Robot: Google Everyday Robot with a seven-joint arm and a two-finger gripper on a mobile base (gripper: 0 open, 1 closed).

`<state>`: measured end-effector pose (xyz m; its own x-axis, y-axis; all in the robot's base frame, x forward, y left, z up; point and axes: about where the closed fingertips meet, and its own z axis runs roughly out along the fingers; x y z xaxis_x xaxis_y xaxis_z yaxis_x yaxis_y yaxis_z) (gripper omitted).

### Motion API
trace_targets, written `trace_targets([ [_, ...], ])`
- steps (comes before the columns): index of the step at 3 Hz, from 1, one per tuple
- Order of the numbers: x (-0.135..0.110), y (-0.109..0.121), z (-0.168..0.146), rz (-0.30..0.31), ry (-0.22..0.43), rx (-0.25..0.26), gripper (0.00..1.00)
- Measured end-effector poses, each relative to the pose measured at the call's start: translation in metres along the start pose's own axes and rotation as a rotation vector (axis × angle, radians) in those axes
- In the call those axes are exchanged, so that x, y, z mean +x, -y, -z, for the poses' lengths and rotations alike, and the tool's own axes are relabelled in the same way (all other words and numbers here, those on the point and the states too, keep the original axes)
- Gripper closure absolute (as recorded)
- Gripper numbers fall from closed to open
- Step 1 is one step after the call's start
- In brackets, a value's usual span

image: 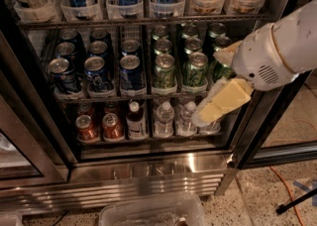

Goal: Pick 7up can from top shelf of fridge

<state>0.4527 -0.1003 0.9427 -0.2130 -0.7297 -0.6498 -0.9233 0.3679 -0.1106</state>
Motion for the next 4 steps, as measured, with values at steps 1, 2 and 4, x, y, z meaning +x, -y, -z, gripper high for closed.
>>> trace_targets([
  [1,0.002,-0.026,-0.009,-0.032,0.138,0.060,0.00],
  [2,0.010,-0.016,0.007,-0.085,0.217,0.156,0.00],
  [4,0.001,-0.014,0.007,-0.131,0.274,0.179,0.00],
])
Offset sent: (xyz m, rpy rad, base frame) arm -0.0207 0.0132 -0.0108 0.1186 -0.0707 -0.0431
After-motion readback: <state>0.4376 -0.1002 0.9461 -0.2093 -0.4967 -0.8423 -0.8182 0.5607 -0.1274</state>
